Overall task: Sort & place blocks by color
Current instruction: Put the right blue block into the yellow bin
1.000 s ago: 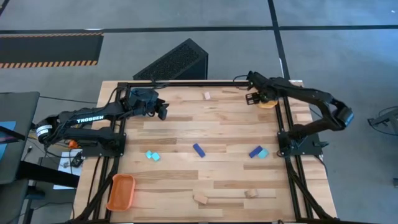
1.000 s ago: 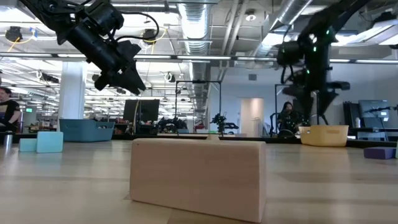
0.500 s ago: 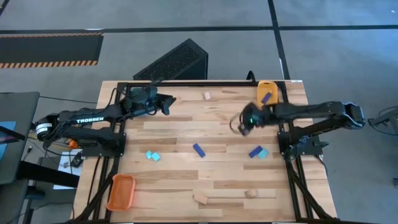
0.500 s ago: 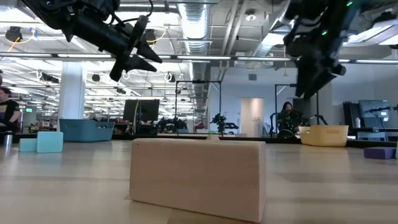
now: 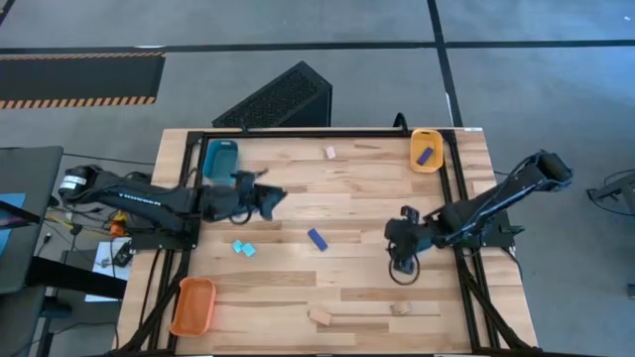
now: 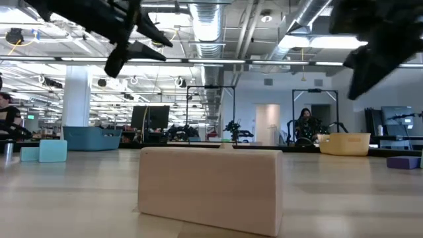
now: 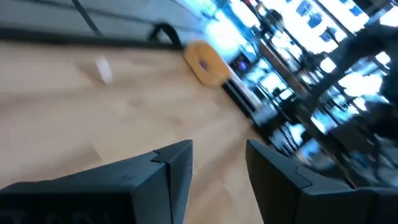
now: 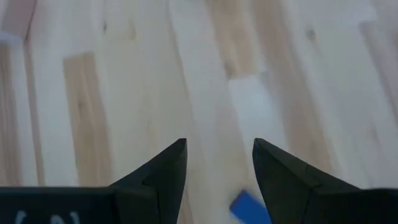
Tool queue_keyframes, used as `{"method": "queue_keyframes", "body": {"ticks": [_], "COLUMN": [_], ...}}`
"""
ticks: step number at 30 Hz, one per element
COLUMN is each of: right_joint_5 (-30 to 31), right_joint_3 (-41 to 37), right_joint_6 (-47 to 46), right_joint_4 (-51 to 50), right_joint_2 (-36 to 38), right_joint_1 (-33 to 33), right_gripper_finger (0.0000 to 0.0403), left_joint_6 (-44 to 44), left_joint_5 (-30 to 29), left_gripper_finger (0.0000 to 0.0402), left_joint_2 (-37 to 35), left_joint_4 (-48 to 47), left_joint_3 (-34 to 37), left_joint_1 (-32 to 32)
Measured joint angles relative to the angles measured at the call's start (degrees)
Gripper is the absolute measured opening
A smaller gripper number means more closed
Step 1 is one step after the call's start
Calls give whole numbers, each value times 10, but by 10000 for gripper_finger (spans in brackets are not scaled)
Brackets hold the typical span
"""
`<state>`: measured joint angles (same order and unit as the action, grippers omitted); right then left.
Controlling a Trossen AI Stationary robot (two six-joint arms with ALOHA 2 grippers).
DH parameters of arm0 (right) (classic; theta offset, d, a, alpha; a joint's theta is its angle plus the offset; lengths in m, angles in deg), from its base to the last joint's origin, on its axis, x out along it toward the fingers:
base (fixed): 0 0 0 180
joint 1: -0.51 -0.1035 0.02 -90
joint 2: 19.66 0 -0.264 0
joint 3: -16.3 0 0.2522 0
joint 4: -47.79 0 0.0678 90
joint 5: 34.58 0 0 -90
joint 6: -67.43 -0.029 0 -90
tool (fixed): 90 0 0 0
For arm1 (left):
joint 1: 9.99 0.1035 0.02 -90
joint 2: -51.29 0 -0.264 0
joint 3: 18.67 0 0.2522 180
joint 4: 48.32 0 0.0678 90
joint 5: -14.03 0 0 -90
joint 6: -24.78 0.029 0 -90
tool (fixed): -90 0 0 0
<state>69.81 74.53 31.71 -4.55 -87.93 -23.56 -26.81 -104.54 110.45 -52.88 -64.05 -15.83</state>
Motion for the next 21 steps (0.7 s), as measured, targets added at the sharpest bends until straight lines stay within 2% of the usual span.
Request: {"method": "queue_keyframes", "body": {"ticks": [3,8,11,17,21], "right_joint_5": [-11,-13,-37,-91,-91], "right_joint_3": [0,0,-1,-1,0], "right_joint_6": [0,35,69,144,205], "right_joint_4": [1,-21,-45,-82,-98], "right_joint_2": [-22,-75,-108,-159,-170], "right_joint_1": [-15,-31,-32,-10,13], "right_gripper_finger": [204,204,204,204,204], "left_joint_6": [-51,-135,-189,-256,-285], "left_joint_5": [-22,-115,-152,-157,-141], "left_gripper_finger": [134,134,134,134,134], "left_joint_2": [1,34,67,142,192], "left_joint_4": [-25,-37,-38,-23,-9], "left_joint_3": [0,0,0,0,0], "left_joint_1": [-65,-171,-217,-255,-258]}}
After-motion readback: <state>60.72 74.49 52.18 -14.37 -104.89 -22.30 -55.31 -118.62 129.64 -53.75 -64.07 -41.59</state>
